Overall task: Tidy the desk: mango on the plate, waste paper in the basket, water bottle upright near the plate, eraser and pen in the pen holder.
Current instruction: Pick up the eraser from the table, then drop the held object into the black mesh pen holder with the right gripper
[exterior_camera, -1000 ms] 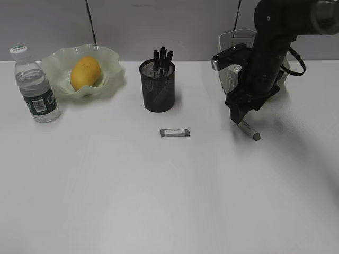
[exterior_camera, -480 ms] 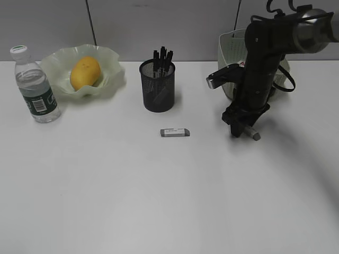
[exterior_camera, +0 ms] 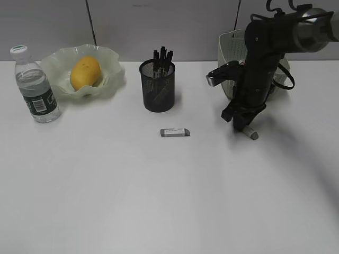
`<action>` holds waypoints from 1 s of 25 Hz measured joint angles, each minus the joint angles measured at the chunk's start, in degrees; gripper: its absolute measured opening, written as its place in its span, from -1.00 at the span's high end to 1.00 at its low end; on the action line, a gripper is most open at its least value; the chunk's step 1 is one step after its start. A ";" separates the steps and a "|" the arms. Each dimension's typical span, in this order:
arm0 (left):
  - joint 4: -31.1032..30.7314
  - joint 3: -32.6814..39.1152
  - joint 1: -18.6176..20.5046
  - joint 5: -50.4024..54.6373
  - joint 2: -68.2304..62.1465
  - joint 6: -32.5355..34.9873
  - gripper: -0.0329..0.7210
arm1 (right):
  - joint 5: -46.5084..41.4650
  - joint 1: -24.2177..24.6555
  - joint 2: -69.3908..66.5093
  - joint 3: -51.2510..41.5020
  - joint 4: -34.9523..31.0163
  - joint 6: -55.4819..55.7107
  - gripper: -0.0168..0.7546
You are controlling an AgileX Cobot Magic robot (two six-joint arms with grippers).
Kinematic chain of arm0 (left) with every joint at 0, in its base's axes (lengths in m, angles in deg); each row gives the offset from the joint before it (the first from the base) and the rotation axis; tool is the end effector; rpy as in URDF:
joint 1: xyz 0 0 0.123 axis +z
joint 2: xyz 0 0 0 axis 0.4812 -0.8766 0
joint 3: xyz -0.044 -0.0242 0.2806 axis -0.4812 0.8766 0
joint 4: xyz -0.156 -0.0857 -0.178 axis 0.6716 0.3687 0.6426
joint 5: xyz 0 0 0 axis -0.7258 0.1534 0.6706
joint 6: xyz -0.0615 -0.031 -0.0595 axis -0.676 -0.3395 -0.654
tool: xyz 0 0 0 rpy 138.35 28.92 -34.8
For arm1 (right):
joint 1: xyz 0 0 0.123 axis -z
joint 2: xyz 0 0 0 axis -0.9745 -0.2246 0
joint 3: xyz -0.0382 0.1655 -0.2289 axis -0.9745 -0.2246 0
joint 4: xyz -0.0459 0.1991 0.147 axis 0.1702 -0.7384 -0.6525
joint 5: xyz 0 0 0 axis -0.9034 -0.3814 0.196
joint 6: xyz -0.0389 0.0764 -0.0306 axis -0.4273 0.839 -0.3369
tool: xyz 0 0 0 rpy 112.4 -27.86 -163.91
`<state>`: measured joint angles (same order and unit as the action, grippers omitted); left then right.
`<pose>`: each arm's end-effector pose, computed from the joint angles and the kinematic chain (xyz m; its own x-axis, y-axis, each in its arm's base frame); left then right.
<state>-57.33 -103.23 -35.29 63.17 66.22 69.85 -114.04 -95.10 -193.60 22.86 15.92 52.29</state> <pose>0.0070 -0.0062 0.2845 -0.5224 0.0729 -0.8496 0.1686 0.9855 -0.0192 0.4321 0.1398 0.1029 -0.7764 -0.6225 -0.0983 -0.6208 0.7823 -0.0505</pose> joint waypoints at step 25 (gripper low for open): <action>0.00 0.00 0.00 -0.05 0.00 0.00 -0.20 | 18.61 -13.30 1.83 24.50 -12.01 0.00 0.51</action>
<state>-57.33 -103.23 -35.29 63.12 66.22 69.85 -95.44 -108.40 -191.77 47.36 3.92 52.29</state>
